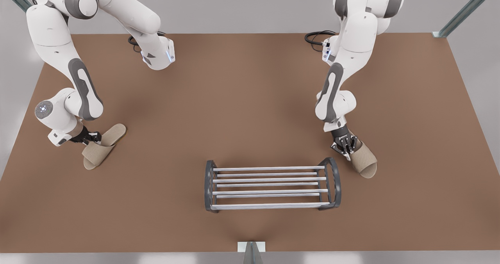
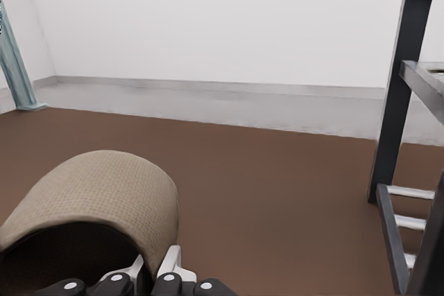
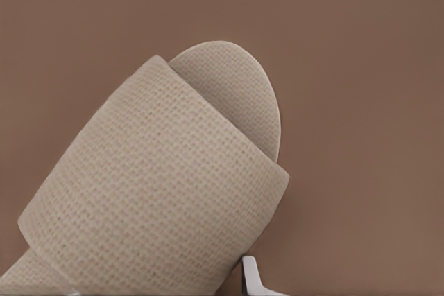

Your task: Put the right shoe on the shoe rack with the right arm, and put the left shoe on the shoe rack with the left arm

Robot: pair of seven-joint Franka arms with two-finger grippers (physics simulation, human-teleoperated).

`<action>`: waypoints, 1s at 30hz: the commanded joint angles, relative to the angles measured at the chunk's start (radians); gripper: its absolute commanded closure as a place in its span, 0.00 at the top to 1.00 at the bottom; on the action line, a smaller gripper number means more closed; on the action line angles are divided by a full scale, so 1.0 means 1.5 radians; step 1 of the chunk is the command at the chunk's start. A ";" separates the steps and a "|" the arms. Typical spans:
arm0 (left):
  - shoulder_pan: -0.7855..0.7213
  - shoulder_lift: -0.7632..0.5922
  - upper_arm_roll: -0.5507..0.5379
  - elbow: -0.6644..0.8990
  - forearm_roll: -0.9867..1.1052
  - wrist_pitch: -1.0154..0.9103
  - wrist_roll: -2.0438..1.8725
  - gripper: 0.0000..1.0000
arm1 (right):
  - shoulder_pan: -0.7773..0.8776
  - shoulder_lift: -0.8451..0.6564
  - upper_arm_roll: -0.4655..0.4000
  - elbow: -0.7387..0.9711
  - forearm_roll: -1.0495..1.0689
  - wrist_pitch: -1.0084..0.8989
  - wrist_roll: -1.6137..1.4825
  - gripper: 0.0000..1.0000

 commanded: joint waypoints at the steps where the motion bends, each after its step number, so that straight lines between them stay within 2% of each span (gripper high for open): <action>1: 0.003 -0.068 0.010 -0.001 0.005 0.001 -0.294 0.21 | 0.001 0.000 0.000 0.001 0.005 0.003 -0.004 0.60; 5: 0.006 -0.257 0.048 0.008 0.005 0.047 -0.254 0.21 | 0.002 0.000 0.000 0.002 0.007 0.003 -0.004 0.56; 6: 0.005 -0.289 0.062 0.006 0.006 0.051 -0.224 0.21 | 0.001 0.000 0.000 0.002 0.007 0.002 -0.004 0.52; 8: 0.001 -0.355 0.073 -0.001 0.006 0.051 -0.195 0.21 | 0.001 -0.001 0.000 0.002 0.007 0.002 -0.003 0.39; 9: -0.019 -0.390 0.071 0.001 0.005 0.048 -0.188 0.21 | 0.001 -0.001 0.000 0.002 0.007 0.003 -0.003 0.35; 10: -0.053 -0.391 0.069 0.017 -0.004 0.043 -0.175 0.21 | 0.002 -0.001 0.000 0.002 0.007 0.002 -0.004 0.25; 11: -0.082 -0.381 0.069 0.043 -0.017 0.043 -0.175 0.21 | 0.001 -0.001 0.000 0.002 0.007 0.002 -0.004 0.21; 15: -0.187 -0.236 0.068 0.203 -0.092 0.072 -0.171 0.21 | 0.003 -0.002 0.000 0.002 0.007 0.001 -0.007 0.21; 17: -0.204 -0.192 0.064 0.246 -0.117 0.075 -0.169 0.21 | 0.003 -0.004 0.000 0.006 0.007 -0.003 -0.007 0.21; 21: -0.202 -0.116 0.013 0.329 -0.203 0.075 -0.169 0.21 | -0.002 -0.007 0.015 0.009 0.007 -0.005 -0.006 0.21; 28: -0.172 0.007 0.011 0.361 -0.222 0.075 -0.170 0.21 | 0.001 -0.011 0.025 0.014 0.007 -0.006 -0.006 0.21; 30: -0.168 0.038 0.010 0.375 -0.222 0.082 -0.170 0.21 | -0.002 -0.027 0.048 0.054 0.007 -0.087 -0.006 0.21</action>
